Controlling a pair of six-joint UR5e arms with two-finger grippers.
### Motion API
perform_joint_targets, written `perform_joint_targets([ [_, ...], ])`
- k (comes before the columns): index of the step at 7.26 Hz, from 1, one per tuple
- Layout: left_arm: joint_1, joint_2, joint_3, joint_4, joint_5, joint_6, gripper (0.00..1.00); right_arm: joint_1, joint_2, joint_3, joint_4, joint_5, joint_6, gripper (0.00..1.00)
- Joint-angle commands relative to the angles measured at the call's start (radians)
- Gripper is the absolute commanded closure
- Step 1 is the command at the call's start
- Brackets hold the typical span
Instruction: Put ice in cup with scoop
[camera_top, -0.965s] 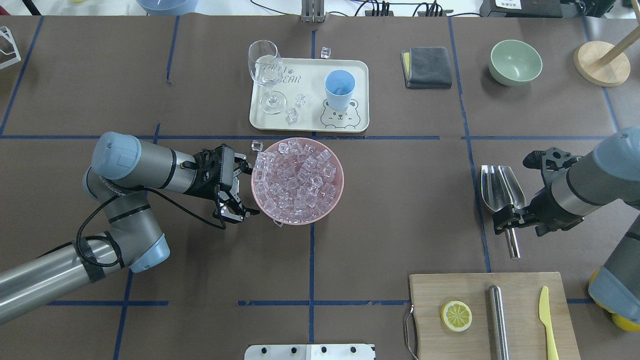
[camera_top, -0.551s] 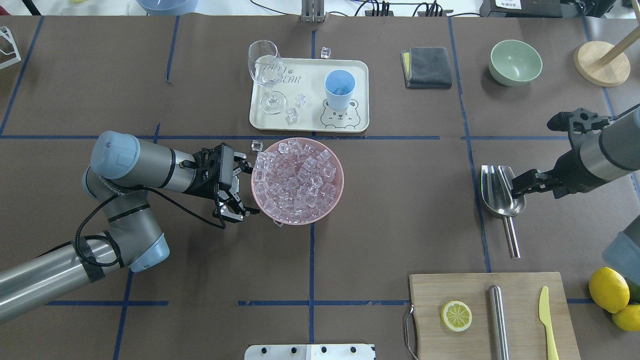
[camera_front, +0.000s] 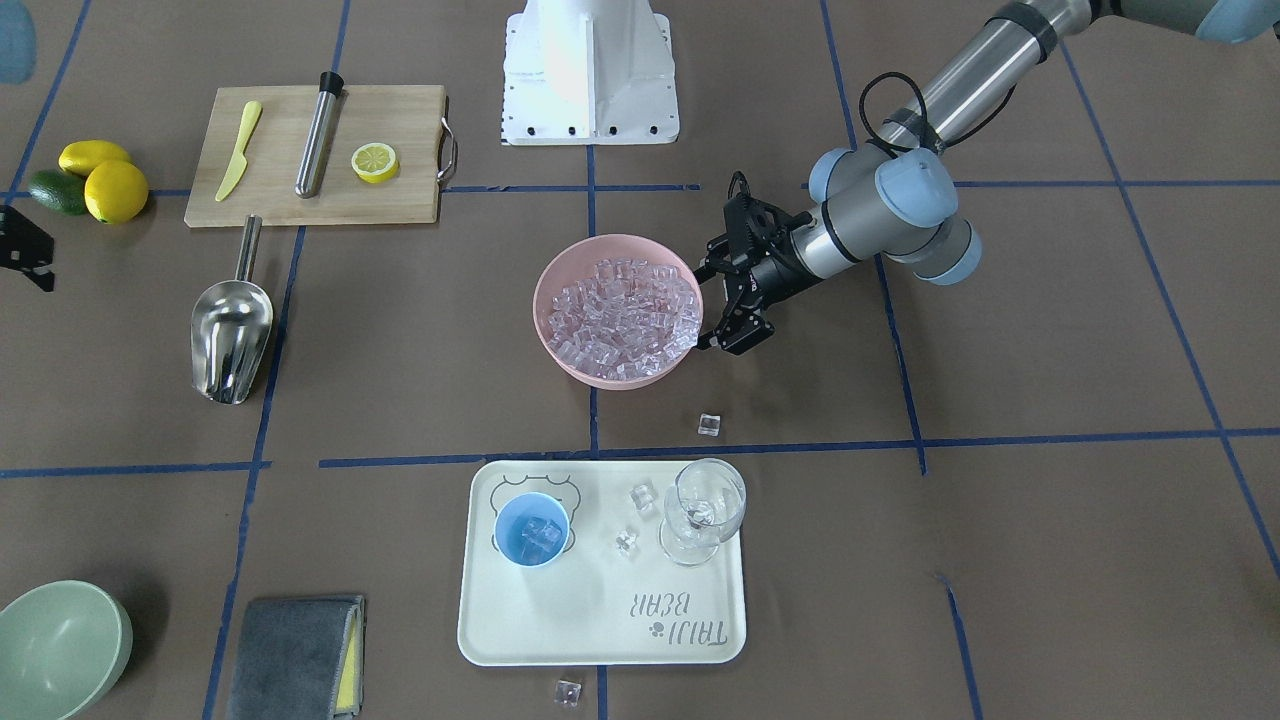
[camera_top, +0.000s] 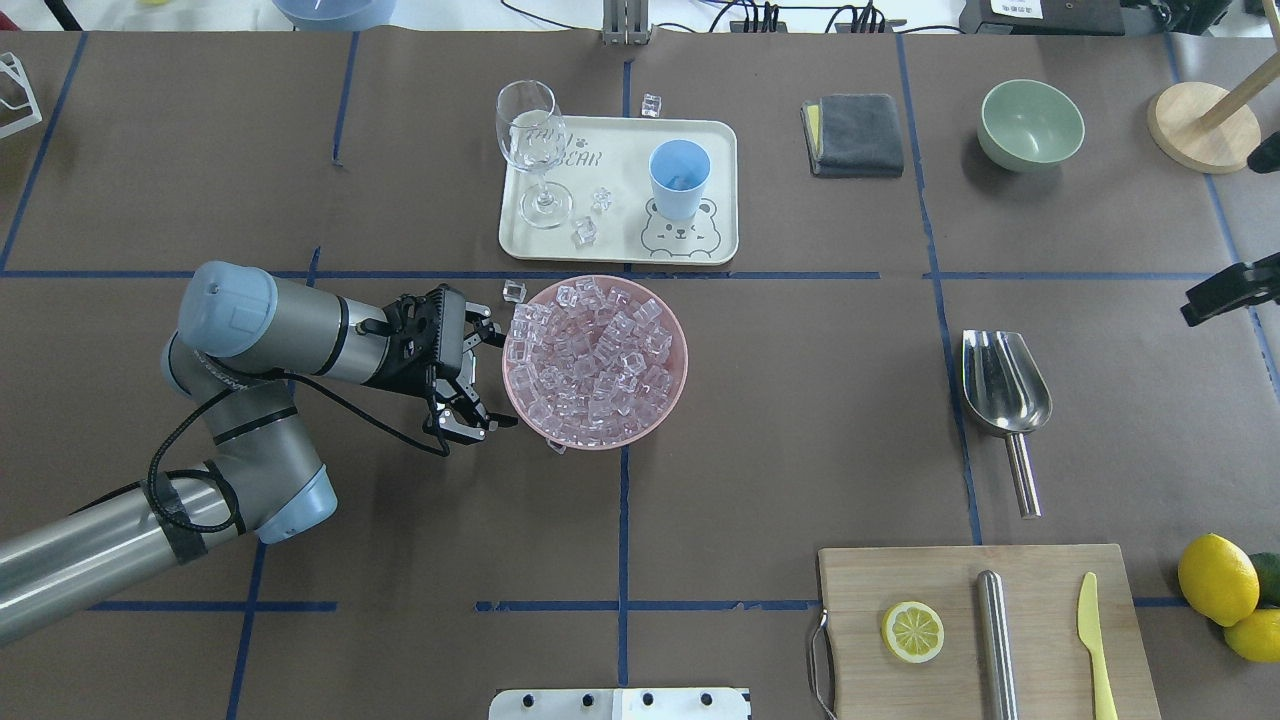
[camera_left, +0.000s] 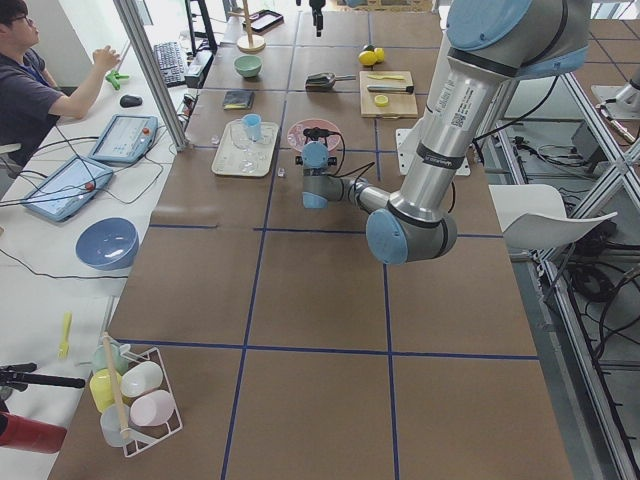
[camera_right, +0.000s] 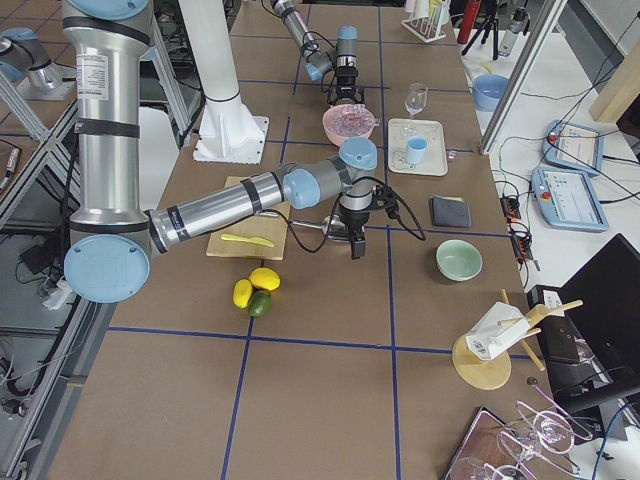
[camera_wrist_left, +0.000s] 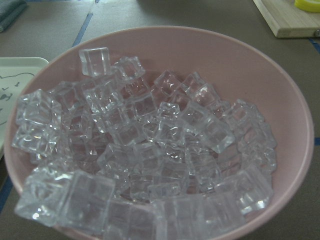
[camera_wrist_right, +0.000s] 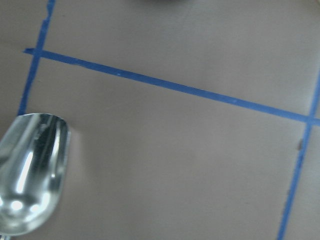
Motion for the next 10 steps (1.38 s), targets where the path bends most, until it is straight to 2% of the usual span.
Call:
perform_joint_targets([
  [1,-0.007,0.002,0.0,0.0,-0.001,0.0,0.0,0.185,-0.046,-0.013,-0.113,0.008,-0.299,0.0],
  [3,-0.064,0.022,0.0,0.003,-0.001,-0.002,0.0,0.3,-0.114,-0.076,-0.105,0.155,-0.402,0.0],
  [5,-0.174,0.081,0.001,0.018,-0.002,0.003,0.0,0.304,-0.145,-0.083,-0.105,0.163,-0.379,0.0],
  [6,-0.249,0.104,0.0,0.104,-0.009,0.011,0.0,0.304,-0.14,-0.082,-0.105,0.162,-0.371,0.0],
  [8,-0.359,0.121,-0.063,0.382,-0.028,0.018,0.0,0.304,-0.139,-0.082,-0.104,0.157,-0.371,0.0],
  [9,-0.441,0.128,-0.075,0.487,-0.105,0.018,0.0,0.304,-0.142,-0.08,-0.104,0.148,-0.368,0.0],
  [10,-0.525,0.178,-0.108,0.573,-0.18,0.017,0.0,0.304,-0.142,-0.076,-0.102,0.131,-0.353,0.0],
])
